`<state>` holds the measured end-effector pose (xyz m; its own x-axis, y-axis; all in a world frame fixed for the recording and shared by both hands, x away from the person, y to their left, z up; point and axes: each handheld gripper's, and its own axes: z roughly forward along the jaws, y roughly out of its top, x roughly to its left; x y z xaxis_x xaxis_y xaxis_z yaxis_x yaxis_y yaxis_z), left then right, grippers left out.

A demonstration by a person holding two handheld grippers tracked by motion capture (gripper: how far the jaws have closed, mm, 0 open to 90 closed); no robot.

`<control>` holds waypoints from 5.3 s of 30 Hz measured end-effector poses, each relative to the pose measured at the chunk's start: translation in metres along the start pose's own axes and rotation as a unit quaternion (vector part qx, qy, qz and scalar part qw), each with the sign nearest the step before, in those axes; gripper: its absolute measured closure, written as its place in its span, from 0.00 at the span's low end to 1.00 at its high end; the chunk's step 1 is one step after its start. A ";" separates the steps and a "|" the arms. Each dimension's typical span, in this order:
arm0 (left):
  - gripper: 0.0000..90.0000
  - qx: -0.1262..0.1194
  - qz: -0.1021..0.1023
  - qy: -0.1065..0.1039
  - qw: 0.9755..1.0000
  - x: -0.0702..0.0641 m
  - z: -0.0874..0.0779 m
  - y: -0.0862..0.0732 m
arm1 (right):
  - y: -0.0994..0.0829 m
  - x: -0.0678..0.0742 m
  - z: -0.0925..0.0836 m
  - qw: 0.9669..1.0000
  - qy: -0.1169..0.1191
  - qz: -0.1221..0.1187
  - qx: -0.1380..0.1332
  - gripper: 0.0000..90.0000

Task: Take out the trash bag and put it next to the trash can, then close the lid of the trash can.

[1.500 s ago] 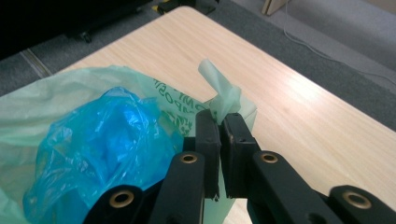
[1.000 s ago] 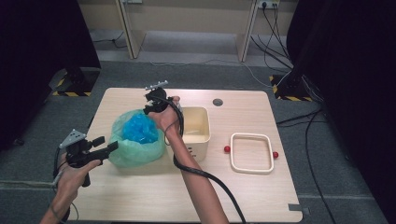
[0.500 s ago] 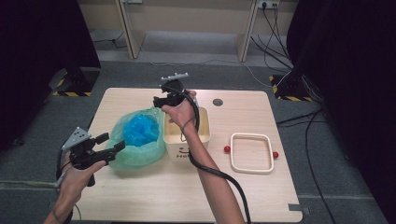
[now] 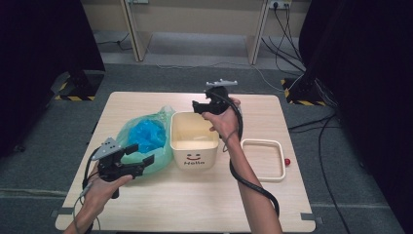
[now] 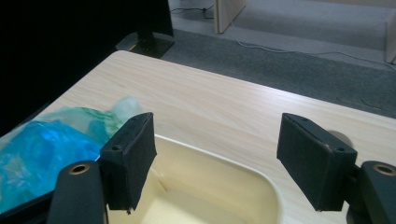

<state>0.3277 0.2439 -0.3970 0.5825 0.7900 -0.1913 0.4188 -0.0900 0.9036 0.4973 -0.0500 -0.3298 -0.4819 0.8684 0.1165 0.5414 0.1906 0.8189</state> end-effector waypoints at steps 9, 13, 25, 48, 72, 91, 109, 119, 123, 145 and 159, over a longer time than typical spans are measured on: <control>0.20 0.001 0.012 -0.038 0.999 -0.024 0.017 -0.006 | -0.034 -0.056 -0.034 0.999 -0.030 0.038 -0.010 0.31; 0.20 0.006 0.013 -0.054 0.998 -0.034 0.027 -0.011 | -0.046 -0.072 -0.044 0.998 -0.035 0.048 -0.015 0.31; 0.20 0.004 0.032 -0.067 0.997 -0.051 0.043 -0.025 | -0.080 -0.107 -0.069 0.996 -0.044 0.071 -0.024 0.24; 0.19 0.048 0.075 -0.065 0.994 -0.058 0.067 -0.084 | -0.144 -0.128 -0.080 0.993 -0.089 0.072 -0.032 0.24; 0.20 0.099 0.095 -0.051 0.989 -0.050 0.077 -0.102 | -0.181 -0.165 -0.082 0.987 -0.132 0.093 -0.001 0.28; 0.18 0.168 0.119 -0.031 0.978 -0.053 0.085 -0.113 | -0.200 -0.186 -0.080 0.980 -0.159 0.121 0.023 0.28; 0.17 0.169 0.121 -0.033 0.978 -0.054 0.085 -0.114 | -0.215 -0.207 -0.067 0.975 -0.172 0.132 0.058 0.44; 0.17 0.170 0.122 -0.034 0.977 -0.054 0.085 -0.113 | -0.221 -0.213 -0.058 0.973 -0.188 0.106 0.079 0.72; 0.17 0.171 0.122 -0.033 0.977 -0.054 0.085 -0.113 | -0.221 -0.212 -0.056 0.972 -0.200 0.098 0.078 0.83; 0.17 0.169 0.119 -0.032 0.978 -0.054 0.084 -0.114 | -0.212 -0.207 -0.069 0.978 -0.158 0.129 0.030 0.90; 0.19 0.129 0.112 -0.034 0.985 -0.057 0.080 -0.099 | -0.174 -0.189 -0.089 0.984 -0.123 0.126 -0.016 0.90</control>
<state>0.3092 0.1593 -0.5067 0.7219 0.6913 -0.0315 0.4328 -0.4155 0.8001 0.4331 -0.2879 -0.4440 -0.1517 0.9716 0.1814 0.5986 -0.0557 0.7991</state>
